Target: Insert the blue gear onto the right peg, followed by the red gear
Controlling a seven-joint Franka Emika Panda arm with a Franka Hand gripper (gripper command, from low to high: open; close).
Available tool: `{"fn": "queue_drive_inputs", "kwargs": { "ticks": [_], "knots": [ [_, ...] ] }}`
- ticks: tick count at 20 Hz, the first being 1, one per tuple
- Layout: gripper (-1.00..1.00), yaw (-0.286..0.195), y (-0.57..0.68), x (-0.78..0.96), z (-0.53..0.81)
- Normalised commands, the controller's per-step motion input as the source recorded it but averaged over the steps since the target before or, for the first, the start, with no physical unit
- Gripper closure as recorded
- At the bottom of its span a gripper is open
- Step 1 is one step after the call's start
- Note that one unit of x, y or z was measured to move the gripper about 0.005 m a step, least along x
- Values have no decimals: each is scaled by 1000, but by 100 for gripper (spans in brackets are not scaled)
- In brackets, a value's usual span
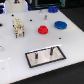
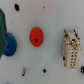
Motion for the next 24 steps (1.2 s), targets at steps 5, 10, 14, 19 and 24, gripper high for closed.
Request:
{"fn": "queue_drive_inputs", "kwargs": {
  "ticks": [5, 10, 14, 19, 24],
  "knots": [
    [-100, 0, 511, -557, -63],
    [-100, 0, 569, -569, -161],
    [-100, 0, 599, -544, -239],
    [-100, 0, 538, -461, -297],
    [-100, 0, 536, -389, -384]
  ]
}}
